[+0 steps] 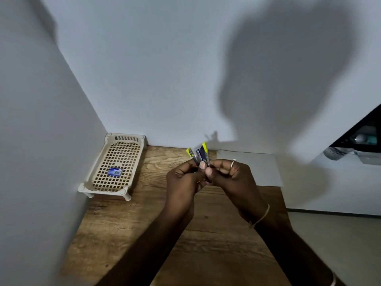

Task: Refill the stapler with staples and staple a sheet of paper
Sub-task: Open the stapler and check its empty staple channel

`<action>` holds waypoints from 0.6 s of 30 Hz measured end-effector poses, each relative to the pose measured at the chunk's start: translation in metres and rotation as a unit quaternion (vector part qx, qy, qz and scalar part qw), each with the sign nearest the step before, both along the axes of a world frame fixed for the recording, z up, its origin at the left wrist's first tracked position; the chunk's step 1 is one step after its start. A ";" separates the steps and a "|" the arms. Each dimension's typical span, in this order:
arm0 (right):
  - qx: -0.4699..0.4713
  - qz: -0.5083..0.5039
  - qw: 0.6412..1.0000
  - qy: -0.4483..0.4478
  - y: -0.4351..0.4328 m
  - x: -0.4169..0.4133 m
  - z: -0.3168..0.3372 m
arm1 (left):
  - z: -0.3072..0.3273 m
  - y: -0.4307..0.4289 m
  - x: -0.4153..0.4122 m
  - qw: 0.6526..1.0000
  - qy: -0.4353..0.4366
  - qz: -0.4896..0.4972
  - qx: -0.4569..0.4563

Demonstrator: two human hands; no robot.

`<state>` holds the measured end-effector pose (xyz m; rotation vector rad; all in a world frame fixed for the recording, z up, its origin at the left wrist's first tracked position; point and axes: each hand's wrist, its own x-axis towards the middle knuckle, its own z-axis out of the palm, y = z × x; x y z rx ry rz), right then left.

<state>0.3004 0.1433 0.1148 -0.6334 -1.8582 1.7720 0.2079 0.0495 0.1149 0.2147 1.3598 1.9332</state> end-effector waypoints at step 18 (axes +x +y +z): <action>-0.133 -0.082 0.982 0.110 0.008 0.010 -0.008 | 0.014 0.015 0.001 0.983 -0.132 0.039 0.125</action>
